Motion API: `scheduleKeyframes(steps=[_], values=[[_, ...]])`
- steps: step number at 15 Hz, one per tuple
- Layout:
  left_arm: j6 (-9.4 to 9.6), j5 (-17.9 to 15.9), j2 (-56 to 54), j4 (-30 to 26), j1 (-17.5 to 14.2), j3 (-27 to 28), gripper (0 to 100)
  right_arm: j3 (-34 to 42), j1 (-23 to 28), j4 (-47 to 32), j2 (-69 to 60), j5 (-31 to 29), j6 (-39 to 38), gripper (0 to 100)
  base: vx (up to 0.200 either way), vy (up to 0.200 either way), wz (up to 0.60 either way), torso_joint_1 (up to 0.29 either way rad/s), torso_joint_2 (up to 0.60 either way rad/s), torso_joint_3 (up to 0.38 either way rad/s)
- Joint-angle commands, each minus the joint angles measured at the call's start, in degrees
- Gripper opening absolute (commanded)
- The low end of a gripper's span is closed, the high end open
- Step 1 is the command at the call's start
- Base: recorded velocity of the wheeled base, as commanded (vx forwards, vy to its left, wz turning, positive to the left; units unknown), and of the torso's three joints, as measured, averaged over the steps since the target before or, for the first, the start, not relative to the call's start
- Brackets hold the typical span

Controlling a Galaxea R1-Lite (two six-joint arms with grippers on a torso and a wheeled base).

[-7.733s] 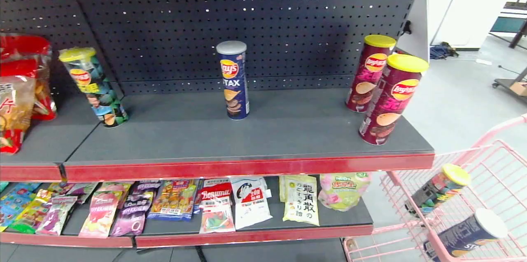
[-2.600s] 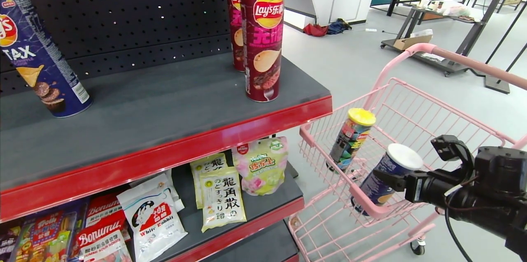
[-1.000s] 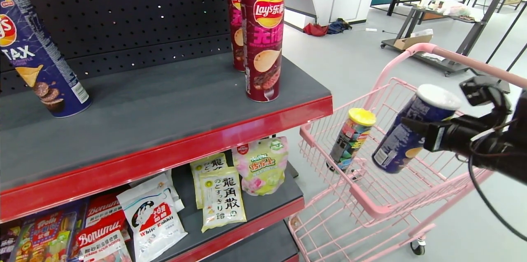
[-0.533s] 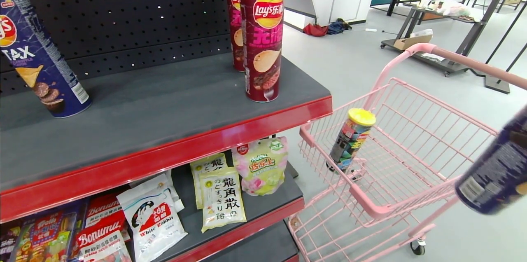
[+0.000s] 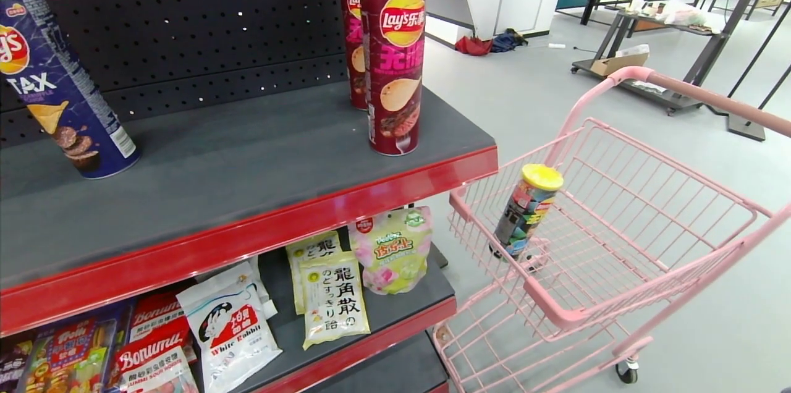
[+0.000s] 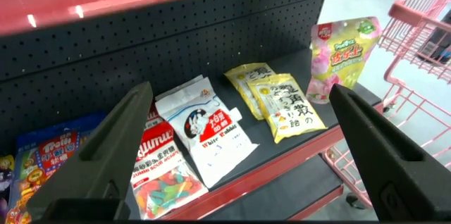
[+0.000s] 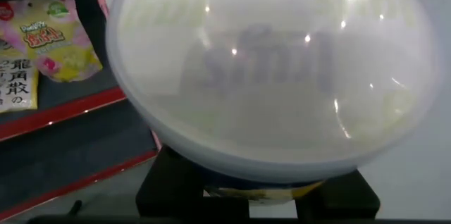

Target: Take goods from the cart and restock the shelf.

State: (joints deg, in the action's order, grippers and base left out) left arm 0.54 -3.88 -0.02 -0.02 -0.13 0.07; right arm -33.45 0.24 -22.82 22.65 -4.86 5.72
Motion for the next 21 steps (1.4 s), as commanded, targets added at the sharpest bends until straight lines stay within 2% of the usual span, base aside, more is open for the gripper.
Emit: scheduleKeyframes(steps=[1,12,21], values=[[-0.01,0.01,0.02,0.02,-0.04,0.01,100,0.14,0.02,0.06,-1.64,0.03,0.08,0,0.000,0.000,0.00,0.085,-0.34,-0.222],[-0.01,0.01,0.02,0.02,-0.04,0.01,100,0.23,-0.33,0.06,0.29,0.56,0.17,0,0.000,0.000,0.00,0.194,-0.54,-0.345],[-0.01,0.01,0.02,0.02,-0.04,0.01,100,0.76,-0.33,0.41,3.80,0.38,0.43,0,0.000,0.000,0.00,0.152,-0.36,-0.214]])
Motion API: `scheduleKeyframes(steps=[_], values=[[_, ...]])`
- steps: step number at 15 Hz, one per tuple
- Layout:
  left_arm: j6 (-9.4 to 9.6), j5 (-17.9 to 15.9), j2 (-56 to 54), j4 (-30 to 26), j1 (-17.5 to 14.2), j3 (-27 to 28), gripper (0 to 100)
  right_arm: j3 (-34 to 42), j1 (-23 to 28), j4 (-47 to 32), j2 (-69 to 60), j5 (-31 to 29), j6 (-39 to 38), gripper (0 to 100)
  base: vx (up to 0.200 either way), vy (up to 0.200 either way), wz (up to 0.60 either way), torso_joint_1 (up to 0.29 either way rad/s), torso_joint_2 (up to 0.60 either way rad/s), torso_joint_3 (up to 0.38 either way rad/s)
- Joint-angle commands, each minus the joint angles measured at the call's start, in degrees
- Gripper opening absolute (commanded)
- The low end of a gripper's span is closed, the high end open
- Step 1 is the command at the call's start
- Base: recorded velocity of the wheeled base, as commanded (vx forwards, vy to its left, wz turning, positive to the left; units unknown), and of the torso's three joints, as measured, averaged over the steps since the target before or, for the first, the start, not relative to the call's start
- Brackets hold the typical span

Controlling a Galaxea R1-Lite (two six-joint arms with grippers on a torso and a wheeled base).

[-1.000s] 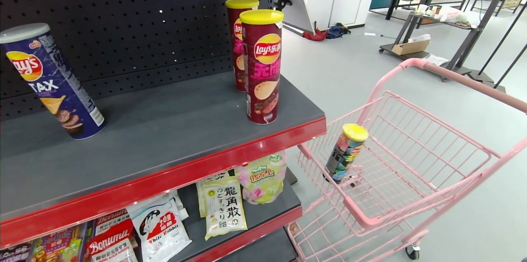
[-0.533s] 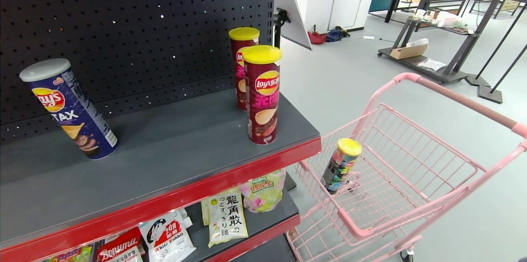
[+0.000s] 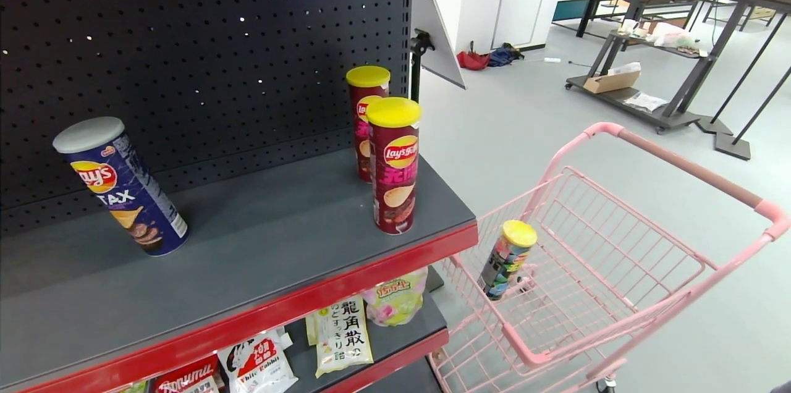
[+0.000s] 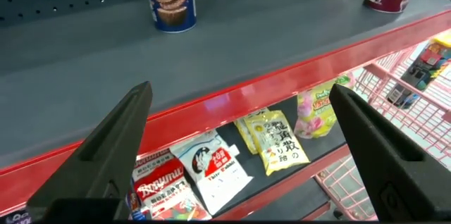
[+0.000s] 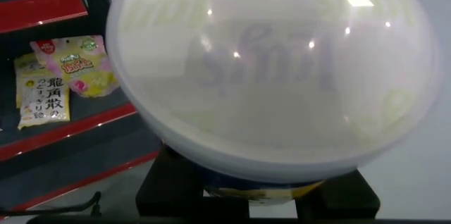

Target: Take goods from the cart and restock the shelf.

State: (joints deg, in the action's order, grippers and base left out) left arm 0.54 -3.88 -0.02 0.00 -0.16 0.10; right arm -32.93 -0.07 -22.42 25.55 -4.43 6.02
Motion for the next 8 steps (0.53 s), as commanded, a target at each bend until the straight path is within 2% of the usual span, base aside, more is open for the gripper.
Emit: scheduleKeyframes(steps=[1,8], values=[[-0.01,0.01,0.02,0.00,-0.02,-0.01,100,0.50,0.07,0.01,0.90,-0.06,0.13,0,0.000,0.000,0.00,0.022,-0.06,-0.032],[-0.01,0.01,0.02,0.00,-0.02,-0.01,100,1.46,-0.01,0.09,0.64,0.12,0.22,0,0.000,0.000,0.60,0.009,-0.01,-0.006]])
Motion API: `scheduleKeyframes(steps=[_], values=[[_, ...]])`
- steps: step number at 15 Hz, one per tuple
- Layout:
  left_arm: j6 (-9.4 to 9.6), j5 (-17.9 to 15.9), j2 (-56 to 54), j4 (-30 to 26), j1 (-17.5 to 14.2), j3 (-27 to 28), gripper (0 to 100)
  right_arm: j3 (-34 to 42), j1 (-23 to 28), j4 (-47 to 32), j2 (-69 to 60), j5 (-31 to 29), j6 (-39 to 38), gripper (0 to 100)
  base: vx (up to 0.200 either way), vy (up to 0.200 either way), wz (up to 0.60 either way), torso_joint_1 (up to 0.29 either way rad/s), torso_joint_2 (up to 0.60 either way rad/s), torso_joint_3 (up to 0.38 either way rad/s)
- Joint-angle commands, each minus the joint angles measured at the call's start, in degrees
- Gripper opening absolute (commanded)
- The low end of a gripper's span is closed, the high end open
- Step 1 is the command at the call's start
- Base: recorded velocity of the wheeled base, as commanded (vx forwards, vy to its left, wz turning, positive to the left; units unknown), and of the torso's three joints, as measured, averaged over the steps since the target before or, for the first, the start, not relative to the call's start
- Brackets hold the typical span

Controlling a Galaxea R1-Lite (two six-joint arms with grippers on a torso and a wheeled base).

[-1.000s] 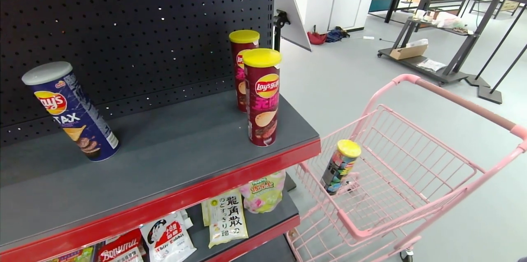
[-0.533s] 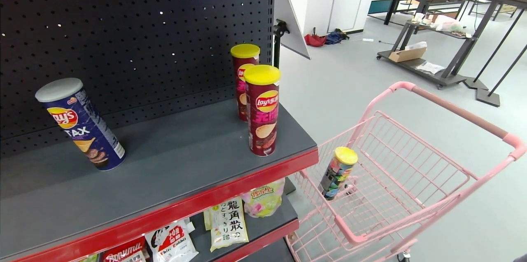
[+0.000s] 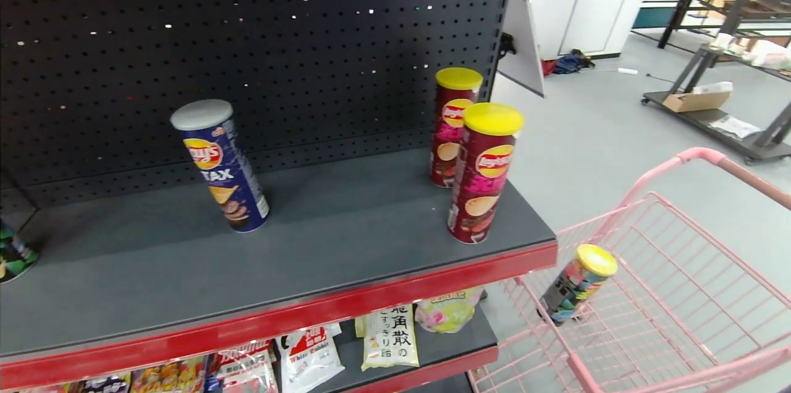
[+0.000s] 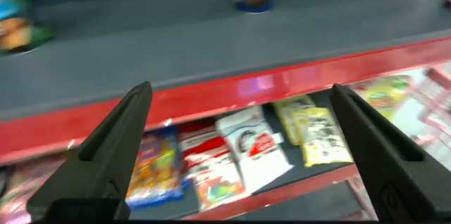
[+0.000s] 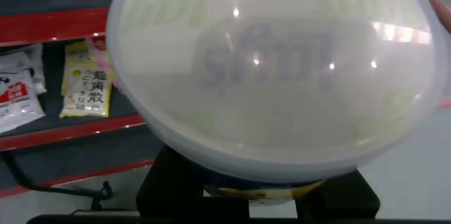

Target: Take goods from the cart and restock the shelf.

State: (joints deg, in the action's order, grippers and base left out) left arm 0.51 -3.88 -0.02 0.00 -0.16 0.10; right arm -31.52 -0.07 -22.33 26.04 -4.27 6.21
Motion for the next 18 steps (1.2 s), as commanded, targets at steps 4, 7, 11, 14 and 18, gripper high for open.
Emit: scheduleKeyframes(steps=[4,7,11,14,18], values=[[0.02,0.01,0.02,0.00,-0.02,-0.01,100,0.50,-0.01,0.18,-0.02,0.05,0.04,0,0.000,0.000,0.60,0.006,0.00,0.002],[0.02,0.01,0.02,0.00,-0.02,-0.01,100,3.31,0.25,4.67,-0.64,-0.30,0.04,0,0.000,0.000,0.20,0.001,0.00,-0.001],[0.02,-0.08,0.02,0.00,-0.02,-0.01,100,6.83,0.34,6.34,-7.05,-0.48,-0.32,0,0.000,0.000,0.00,0.000,0.00,0.000],[0.02,-0.08,0.02,0.00,-0.02,-0.01,100,9.38,-0.19,6.25,-11.19,-0.30,-0.14,0,0.000,0.000,0.00,0.000,0.00,0.000],[0.10,-0.08,0.02,0.00,-0.02,-0.01,100,10.78,-0.28,6.34,-14.88,0.66,-0.32,0,0.000,0.100,0.00,0.002,0.00,-0.001]])
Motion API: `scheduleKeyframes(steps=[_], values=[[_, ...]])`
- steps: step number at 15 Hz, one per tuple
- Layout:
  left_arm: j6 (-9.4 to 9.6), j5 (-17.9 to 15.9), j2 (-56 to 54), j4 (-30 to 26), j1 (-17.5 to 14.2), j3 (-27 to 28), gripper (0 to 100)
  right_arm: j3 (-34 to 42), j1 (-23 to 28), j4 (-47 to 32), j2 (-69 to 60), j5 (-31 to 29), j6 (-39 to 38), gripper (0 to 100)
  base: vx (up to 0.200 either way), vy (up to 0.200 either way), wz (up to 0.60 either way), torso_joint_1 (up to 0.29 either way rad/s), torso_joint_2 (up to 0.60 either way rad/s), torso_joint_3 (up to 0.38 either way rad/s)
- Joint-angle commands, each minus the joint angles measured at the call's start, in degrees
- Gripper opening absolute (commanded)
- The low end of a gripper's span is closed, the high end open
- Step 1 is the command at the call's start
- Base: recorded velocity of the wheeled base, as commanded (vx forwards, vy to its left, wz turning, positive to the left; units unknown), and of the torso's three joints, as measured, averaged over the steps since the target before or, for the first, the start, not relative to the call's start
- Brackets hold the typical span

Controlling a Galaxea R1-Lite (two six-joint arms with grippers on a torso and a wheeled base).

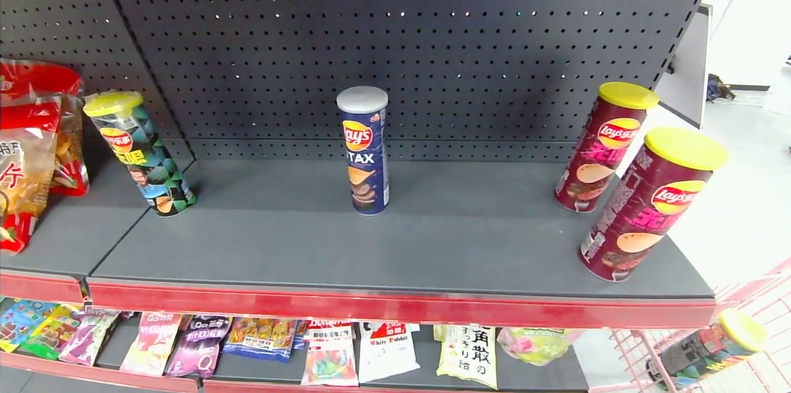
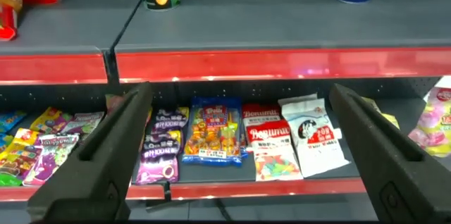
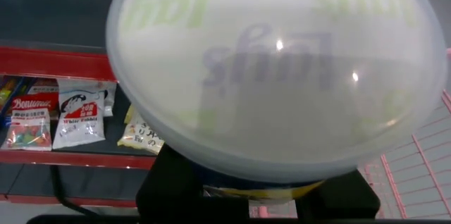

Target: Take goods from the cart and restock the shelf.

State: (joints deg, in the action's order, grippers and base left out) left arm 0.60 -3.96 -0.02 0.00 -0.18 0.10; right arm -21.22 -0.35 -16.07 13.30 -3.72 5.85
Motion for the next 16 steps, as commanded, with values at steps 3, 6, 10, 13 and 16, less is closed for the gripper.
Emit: scheduleKeyframes(steps=[3,6,10,13,16], values=[[0.02,0.01,0.02,0.00,0.01,-0.01,100,1.80,-0.09,-0.02,-4.16,0.20,-0.05,0,0.000,0.200,0.00,0.004,0.00,0.002],[0.02,0.01,0.02,0.00,0.01,-0.01,100,3.73,0.00,-0.10,-5.74,0.11,-0.05,0,0.000,0.200,0.00,0.002,0.00,0.001],[0.02,0.01,0.02,0.00,0.01,-0.01,100,4.44,-0.79,0.07,-5.65,0.11,0.39,0,0.000,0.050,0.00,0.001,0.00,0.001],[0.02,0.01,0.02,0.00,0.01,-0.01,100,4.35,-1.23,-0.19,-5.48,-0.15,1.00,0,0.000,0.000,0.00,0.000,0.00,0.000],[0.02,0.01,0.02,0.00,0.01,-0.01,100,4.52,-1.23,-0.46,-5.39,-0.15,1.09,0,0.000,0.000,-0.40,0.002,0.00,0.003]])
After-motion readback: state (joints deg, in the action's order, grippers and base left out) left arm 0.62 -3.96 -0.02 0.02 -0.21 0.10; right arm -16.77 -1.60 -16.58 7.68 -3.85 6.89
